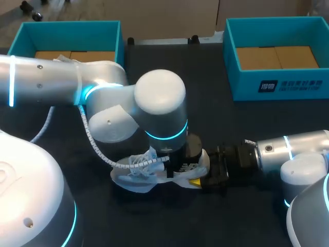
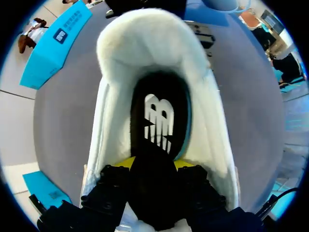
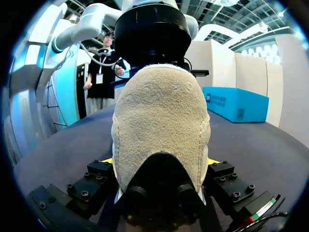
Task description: Take the shoe out of the shoebox, open the shoe tongue, remove and reinsert the insole, then place the shoe into the shoebox
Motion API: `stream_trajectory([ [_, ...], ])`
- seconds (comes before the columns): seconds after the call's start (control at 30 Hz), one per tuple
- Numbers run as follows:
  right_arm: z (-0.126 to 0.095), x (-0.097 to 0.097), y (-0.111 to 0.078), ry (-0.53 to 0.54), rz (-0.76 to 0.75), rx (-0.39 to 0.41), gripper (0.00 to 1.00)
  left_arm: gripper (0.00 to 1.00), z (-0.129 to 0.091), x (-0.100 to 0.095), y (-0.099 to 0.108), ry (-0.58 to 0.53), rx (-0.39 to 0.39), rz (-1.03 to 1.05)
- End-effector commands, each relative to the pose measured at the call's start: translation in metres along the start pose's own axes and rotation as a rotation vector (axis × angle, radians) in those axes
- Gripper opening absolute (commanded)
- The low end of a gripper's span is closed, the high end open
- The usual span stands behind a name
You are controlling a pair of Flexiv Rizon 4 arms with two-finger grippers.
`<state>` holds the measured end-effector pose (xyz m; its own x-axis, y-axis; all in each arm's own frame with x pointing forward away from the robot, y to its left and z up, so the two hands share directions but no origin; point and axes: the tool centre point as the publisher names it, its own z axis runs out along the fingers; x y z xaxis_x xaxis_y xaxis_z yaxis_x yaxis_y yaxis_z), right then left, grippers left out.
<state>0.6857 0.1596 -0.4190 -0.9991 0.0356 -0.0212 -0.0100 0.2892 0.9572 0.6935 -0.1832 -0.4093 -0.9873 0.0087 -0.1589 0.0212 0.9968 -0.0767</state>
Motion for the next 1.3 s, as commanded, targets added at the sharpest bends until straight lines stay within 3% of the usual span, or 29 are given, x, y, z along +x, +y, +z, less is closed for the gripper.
stream_trajectory([
  [0.03,0.000,0.003,0.003,0.001,-0.002,0.003,0.00,0.33,0.021,-0.020,-0.009,-0.019,-0.025,-0.025],
  [0.17,0.000,0.003,0.003,0.001,-0.002,0.003,0.00,0.04,0.019,-0.029,-0.008,-0.024,-0.022,-0.041],
  [0.2,0.000,0.003,0.003,0.001,-0.002,0.003,0.00,0.00,0.018,-0.031,-0.008,-0.024,-0.019,-0.044],
  [0.87,0.000,0.003,0.003,0.001,-0.002,0.003,0.00,0.00,-0.050,-0.011,0.011,0.261,0.173,-0.004],
  [1.3,0.000,0.003,0.003,0.001,-0.002,0.003,0.00,0.00,-0.081,0.000,0.017,0.316,0.278,0.023],
])
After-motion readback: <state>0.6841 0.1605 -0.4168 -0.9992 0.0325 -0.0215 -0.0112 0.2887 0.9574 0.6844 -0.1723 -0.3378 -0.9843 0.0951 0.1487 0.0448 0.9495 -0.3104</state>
